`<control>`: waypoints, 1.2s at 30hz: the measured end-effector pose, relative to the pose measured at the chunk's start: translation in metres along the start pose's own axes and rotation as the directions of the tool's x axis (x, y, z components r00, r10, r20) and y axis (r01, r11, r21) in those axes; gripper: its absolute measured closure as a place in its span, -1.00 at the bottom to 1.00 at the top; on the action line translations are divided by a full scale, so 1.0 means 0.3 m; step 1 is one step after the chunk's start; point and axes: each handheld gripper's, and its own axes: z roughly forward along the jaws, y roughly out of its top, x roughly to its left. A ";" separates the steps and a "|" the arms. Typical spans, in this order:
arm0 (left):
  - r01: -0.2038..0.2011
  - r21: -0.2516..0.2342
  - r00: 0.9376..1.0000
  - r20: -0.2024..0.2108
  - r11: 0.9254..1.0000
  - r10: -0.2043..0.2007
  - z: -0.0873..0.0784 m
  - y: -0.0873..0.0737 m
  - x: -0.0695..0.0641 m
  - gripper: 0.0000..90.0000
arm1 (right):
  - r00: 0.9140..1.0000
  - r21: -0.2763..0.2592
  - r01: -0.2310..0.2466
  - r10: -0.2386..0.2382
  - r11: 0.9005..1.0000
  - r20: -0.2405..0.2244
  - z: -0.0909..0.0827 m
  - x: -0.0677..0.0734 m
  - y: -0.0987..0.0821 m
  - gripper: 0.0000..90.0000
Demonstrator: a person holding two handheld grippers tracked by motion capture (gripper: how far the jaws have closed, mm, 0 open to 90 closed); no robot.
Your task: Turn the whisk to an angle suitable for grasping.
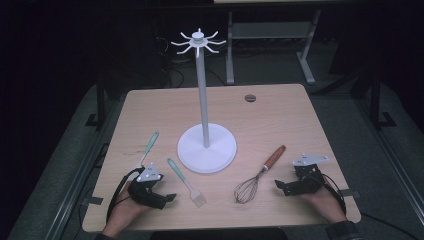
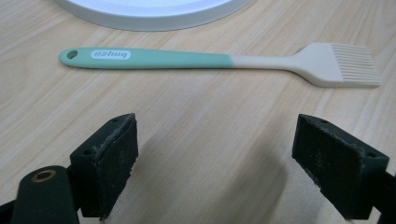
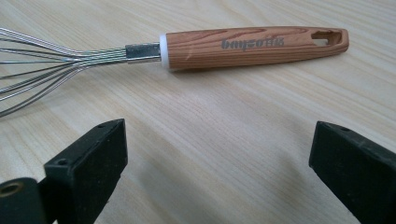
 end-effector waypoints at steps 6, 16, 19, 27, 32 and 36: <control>-0.002 -0.003 1.000 0.001 1.000 0.002 -0.013 0.006 0.005 -0.69 | 1.000 -0.009 -0.004 0.004 1.000 0.022 -0.020 -0.005 0.016 -0.71; 0.005 0.007 1.000 -0.005 1.000 -0.005 -0.028 0.004 0.013 -0.69 | 0.999 0.008 -0.051 0.051 0.999 0.009 -0.019 -0.042 0.053 0.08; 0.000 0.006 1.000 -0.005 1.000 0.000 -0.034 0.001 0.015 -0.69 | 0.999 0.014 -0.052 0.052 0.999 0.016 -0.006 -0.054 0.072 0.36; 0.005 -0.004 1.000 0.001 1.000 -0.005 -0.045 -0.007 0.018 -0.68 | 0.998 -0.007 -0.045 0.045 0.999 0.036 0.015 -0.073 0.134 0.91; 0.012 -0.013 1.000 0.006 1.000 -0.012 -0.048 -0.008 0.018 -0.68 | 0.998 -0.021 -0.045 0.046 0.999 0.034 0.043 -0.084 0.168 1.00; 0.005 -0.009 1.000 0.007 1.000 -0.005 -0.050 -0.006 0.016 -0.68 | 0.998 -0.019 -0.030 0.031 0.999 0.049 0.065 -0.094 0.192 1.00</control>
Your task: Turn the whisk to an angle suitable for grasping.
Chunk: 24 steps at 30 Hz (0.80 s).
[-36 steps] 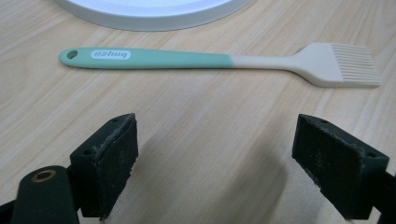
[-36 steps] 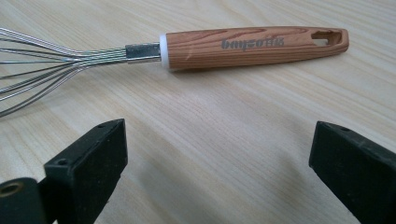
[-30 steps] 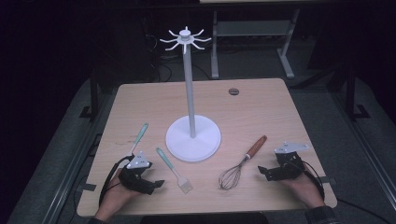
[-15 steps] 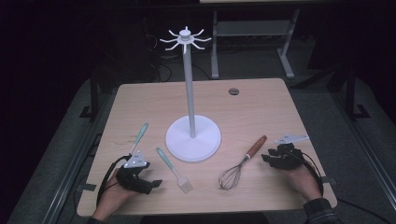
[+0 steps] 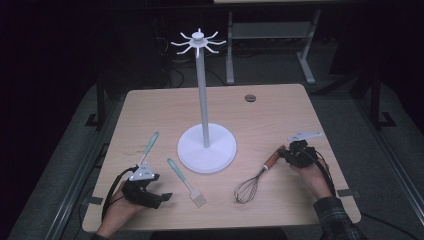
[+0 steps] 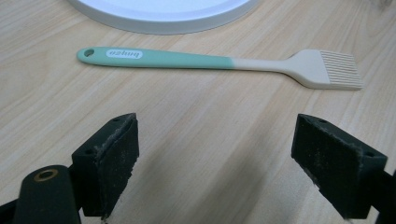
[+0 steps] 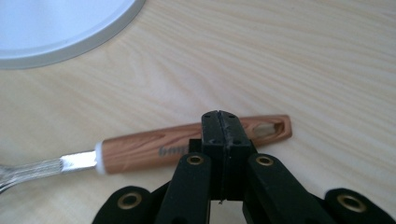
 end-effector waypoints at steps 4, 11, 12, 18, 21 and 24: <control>0.002 -0.001 1.000 -0.002 1.000 -0.002 0.000 -0.003 0.001 -0.68 | 1.000 0.002 -0.015 0.015 1.000 0.013 0.016 -0.016 0.013 1.00; 0.007 -0.001 1.000 -0.004 1.000 -0.007 -0.003 -0.003 0.001 -0.67 | 0.999 0.025 -0.028 0.027 0.999 0.019 0.024 -0.047 0.001 1.00; 0.008 0.000 1.000 -0.003 1.000 -0.008 -0.003 -0.003 0.001 -0.68 | 0.999 0.023 -0.031 0.030 0.999 0.018 0.027 -0.048 0.000 1.00; 0.006 -0.006 1.000 -0.003 1.000 -0.006 -0.007 -0.004 0.000 -0.67 | 1.000 0.037 -0.026 0.026 0.999 0.008 0.044 -0.053 -0.002 1.00; 0.006 -0.007 1.000 -0.002 1.000 -0.006 -0.009 -0.004 -0.001 -0.67 | 1.000 0.035 -0.029 0.029 0.999 0.001 0.054 -0.051 0.003 1.00; 0.009 -0.013 1.000 0.003 1.000 -0.009 -0.010 -0.005 0.003 -0.67 | 1.000 0.034 -0.020 0.020 0.999 -0.010 0.065 -0.046 0.010 1.00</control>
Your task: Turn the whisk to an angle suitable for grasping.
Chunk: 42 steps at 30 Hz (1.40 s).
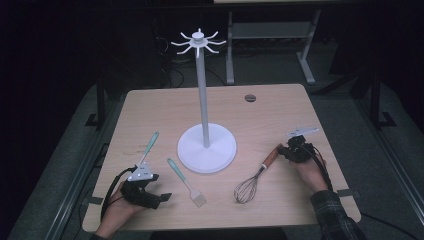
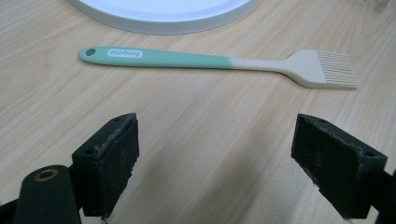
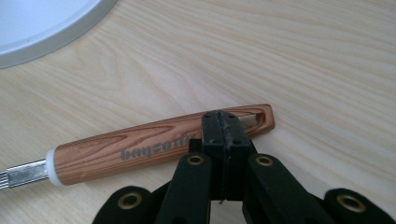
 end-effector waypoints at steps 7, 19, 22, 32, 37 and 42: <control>0.002 0.001 1.000 0.000 1.000 -0.002 -0.001 -0.001 -0.001 -0.67 | 1.000 0.009 0.003 -0.003 1.000 -0.025 0.022 0.015 0.017 1.00; 0.006 0.003 1.000 0.003 1.000 -0.006 -0.002 -0.001 0.000 -0.67 | 0.996 0.009 0.014 -0.013 1.000 -0.083 0.064 0.058 0.070 1.00; 0.004 0.003 1.000 0.003 1.000 -0.004 -0.003 -0.002 0.000 -0.67 | 0.996 -0.002 0.029 -0.029 1.000 -0.088 0.076 0.072 0.084 1.00; -0.003 0.009 1.000 0.003 1.000 0.003 -0.001 -0.003 0.001 -0.67 | 0.992 -0.013 0.056 -0.057 0.998 -0.115 0.123 0.135 0.132 1.00; 0.005 0.005 1.000 0.006 1.000 -0.005 0.000 -0.003 -0.002 -0.67 | 0.988 -0.022 0.066 -0.068 0.998 -0.137 0.139 0.161 0.154 1.00; 0.004 0.006 1.000 0.003 1.000 -0.004 0.000 -0.004 -0.001 -0.67 | 0.985 -0.027 0.079 -0.082 0.997 -0.150 0.155 0.187 0.175 1.00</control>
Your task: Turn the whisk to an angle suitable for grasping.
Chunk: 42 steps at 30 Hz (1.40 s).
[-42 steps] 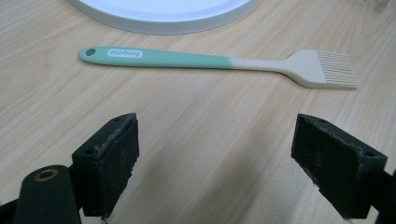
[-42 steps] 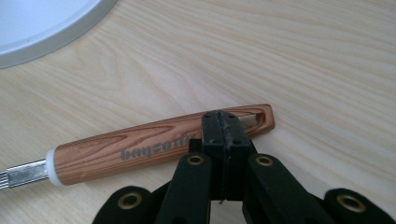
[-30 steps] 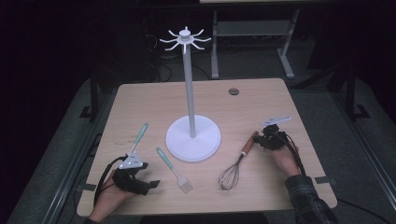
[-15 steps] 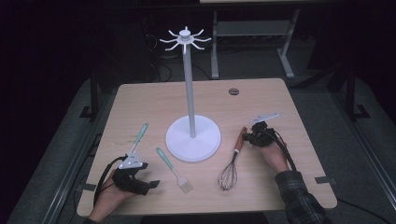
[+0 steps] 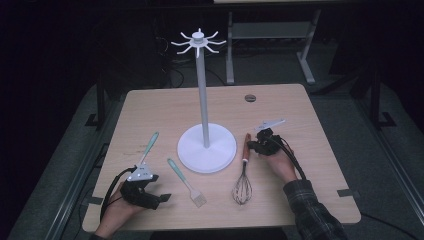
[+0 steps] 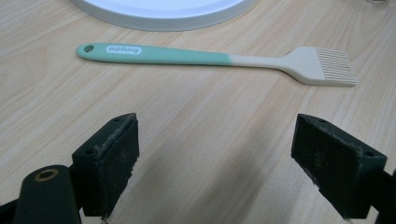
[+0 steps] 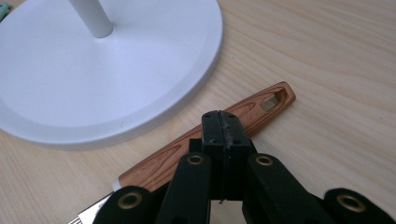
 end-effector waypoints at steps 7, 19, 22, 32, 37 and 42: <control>-0.004 0.007 1.000 0.001 1.000 0.004 -0.001 0.000 0.001 -0.67 | 1.000 -0.011 -0.001 0.001 1.000 -0.028 0.023 0.019 0.015 1.00; -0.001 0.009 1.000 0.002 1.000 0.001 -0.002 -0.002 -0.001 -0.67 | 0.996 0.007 0.046 -0.046 0.999 -0.071 -0.023 0.091 0.022 1.00; -0.003 0.015 1.000 0.001 1.000 0.003 0.000 -0.002 -0.004 -0.67 | 0.992 0.016 0.076 -0.074 0.997 -0.099 -0.056 0.135 0.007 1.00; -0.009 0.021 1.000 0.003 1.000 0.009 0.003 0.000 -0.010 -0.67 | 0.974 0.064 0.139 -0.125 0.988 -0.188 -0.066 0.255 -0.024 1.00; -0.010 0.021 1.000 0.004 1.000 0.010 0.004 -0.001 -0.010 -0.67 | 0.976 0.111 0.137 -0.115 0.984 -0.185 -0.034 0.251 -0.042 1.00; -0.008 0.020 1.000 0.004 1.000 0.008 0.002 -0.001 -0.010 -0.67 | 0.976 0.121 0.135 -0.112 0.983 -0.184 -0.032 0.249 -0.048 1.00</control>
